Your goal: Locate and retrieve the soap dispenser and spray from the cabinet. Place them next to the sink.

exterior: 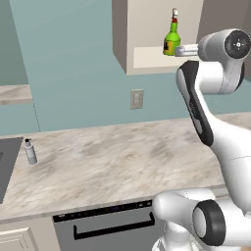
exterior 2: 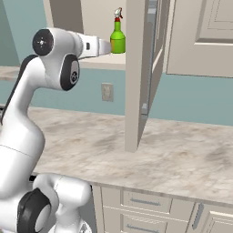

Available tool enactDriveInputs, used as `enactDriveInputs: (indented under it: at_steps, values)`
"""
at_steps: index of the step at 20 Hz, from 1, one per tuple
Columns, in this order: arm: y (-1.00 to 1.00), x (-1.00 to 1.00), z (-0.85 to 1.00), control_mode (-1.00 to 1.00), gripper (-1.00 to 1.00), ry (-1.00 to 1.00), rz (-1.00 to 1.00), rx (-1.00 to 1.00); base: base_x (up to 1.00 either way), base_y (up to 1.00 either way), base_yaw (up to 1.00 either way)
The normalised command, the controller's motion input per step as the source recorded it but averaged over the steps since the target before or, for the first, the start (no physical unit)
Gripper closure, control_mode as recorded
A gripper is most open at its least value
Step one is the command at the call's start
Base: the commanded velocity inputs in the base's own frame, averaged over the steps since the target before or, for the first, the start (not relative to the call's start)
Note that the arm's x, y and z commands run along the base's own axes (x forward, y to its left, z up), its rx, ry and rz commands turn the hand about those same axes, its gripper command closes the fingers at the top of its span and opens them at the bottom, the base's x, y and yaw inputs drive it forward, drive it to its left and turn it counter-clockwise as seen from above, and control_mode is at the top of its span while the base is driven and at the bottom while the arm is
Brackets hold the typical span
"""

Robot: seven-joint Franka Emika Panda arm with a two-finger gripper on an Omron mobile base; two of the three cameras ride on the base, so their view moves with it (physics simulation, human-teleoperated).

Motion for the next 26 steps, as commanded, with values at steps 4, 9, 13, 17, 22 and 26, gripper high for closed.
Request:
enactDriveInputs:
  at_steps: [4,9,13,17,22,26]
  values:
    - [-0.01,0.21,0.18,-1.0,-1.0,0.0,0.0,0.0,0.0,0.0,0.0]
    - [-0.09,0.34,0.0,-1.0,-1.0,0.07,0.02,0.0,0.0,0.0,0.0]
    - [-0.12,0.31,-0.04,-1.0,-1.0,0.1,0.02,0.03,0.0,0.0,0.0]
    - [-0.12,0.25,-0.01,-1.0,-1.0,0.0,0.0,0.14,0.0,0.0,0.0]
    - [0.01,0.21,0.0,-1.0,-1.0,0.0,0.0,0.05,0.0,0.0,0.0]
    - [0.08,0.23,0.1,-1.0,-1.0,-0.02,0.0,-0.04,0.0,0.0,0.0]
